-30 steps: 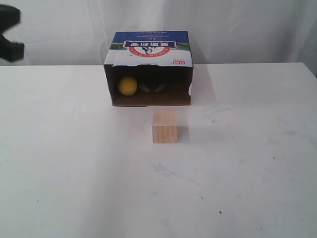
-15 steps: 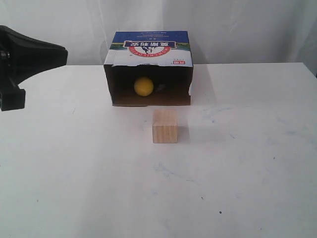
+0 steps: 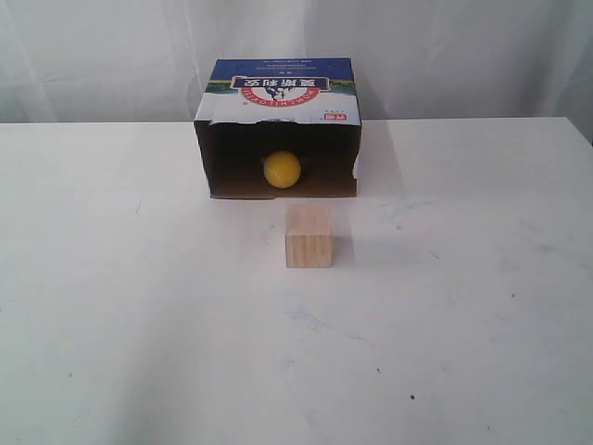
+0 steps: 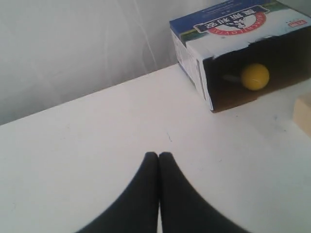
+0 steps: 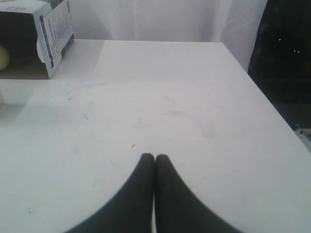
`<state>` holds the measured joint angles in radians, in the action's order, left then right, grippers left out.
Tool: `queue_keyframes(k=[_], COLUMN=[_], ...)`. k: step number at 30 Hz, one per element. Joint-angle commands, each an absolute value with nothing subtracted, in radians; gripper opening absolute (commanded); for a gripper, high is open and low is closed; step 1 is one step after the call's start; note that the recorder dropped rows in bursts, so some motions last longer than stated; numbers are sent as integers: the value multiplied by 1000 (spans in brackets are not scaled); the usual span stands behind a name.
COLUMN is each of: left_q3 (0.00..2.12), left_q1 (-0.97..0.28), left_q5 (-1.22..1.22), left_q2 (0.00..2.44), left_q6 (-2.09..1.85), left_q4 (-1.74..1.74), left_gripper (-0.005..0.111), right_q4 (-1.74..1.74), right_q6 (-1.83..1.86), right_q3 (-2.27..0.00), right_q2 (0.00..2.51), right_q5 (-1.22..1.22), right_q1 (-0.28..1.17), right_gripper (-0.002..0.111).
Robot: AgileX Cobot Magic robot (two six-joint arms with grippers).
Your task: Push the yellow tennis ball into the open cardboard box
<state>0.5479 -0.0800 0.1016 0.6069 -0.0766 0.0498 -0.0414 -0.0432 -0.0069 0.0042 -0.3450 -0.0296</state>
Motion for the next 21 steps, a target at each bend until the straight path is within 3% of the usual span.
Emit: queue_keyframes(k=[1, 9, 21], left_q3=[423, 373, 373], left_q1=[-82, -82, -82], left_q5=[169, 135, 378], left_q2=[498, 443, 443], left_q6=[-31, -84, -33], left_q4=[90, 90, 110], left_gripper=[0, 0, 0], right_q4=[-44, -44, -44], right_q6=[-48, -48, -65], right_q3=[0, 0, 0], right_q2=[0, 0, 0], right_q5=[-342, -342, -342], right_q1=[-31, -31, -31], right_gripper=[0, 0, 0])
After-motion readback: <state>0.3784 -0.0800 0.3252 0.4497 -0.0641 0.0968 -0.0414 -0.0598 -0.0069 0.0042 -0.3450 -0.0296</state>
